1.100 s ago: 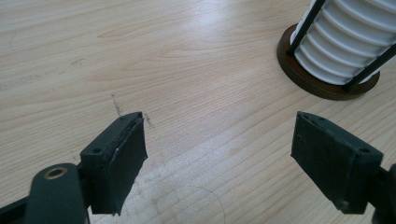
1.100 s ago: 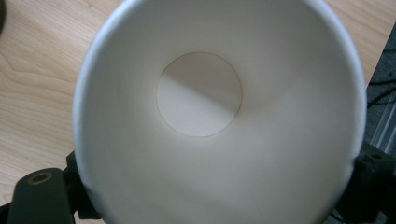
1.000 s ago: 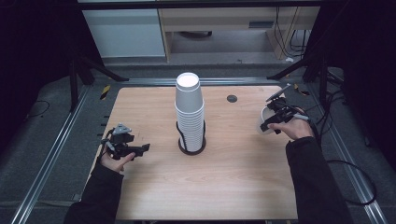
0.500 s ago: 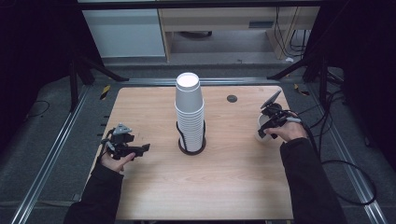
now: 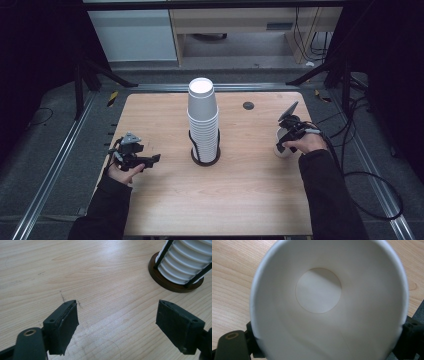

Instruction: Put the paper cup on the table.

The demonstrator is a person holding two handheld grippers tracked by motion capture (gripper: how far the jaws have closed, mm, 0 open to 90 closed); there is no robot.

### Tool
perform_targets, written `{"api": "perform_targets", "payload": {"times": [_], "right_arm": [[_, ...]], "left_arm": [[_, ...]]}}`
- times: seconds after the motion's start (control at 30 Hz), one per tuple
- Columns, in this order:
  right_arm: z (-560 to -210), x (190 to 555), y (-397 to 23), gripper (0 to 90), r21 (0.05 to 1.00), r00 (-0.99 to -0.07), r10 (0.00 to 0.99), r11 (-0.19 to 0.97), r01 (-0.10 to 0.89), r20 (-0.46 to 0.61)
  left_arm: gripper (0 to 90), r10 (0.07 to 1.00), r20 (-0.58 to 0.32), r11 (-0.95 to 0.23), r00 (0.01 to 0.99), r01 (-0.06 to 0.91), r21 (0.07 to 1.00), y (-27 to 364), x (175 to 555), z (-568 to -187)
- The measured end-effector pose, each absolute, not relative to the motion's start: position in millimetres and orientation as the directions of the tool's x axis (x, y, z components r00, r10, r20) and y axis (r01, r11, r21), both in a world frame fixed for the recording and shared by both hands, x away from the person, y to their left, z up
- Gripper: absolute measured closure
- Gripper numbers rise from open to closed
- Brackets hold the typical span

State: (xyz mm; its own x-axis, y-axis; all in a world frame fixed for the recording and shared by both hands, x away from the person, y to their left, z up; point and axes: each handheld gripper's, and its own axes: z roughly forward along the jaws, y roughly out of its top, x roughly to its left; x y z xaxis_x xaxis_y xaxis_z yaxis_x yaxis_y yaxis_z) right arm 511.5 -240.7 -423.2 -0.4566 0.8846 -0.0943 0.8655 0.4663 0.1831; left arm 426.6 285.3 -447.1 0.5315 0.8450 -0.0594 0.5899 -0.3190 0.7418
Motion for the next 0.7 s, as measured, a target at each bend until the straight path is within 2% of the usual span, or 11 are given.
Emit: {"api": "perform_targets", "payload": {"times": [0.7], "right_arm": [[-426.4, 511.1, -239.1, 5.6, 0.207, -0.486, 0.87, 0.492, 0.845, -0.087]], "left_arm": [[17.0, 0.841, -0.063, -0.321, 0.537, 0.59, 0.741, 285.8, 426.9, -447.4]]}}
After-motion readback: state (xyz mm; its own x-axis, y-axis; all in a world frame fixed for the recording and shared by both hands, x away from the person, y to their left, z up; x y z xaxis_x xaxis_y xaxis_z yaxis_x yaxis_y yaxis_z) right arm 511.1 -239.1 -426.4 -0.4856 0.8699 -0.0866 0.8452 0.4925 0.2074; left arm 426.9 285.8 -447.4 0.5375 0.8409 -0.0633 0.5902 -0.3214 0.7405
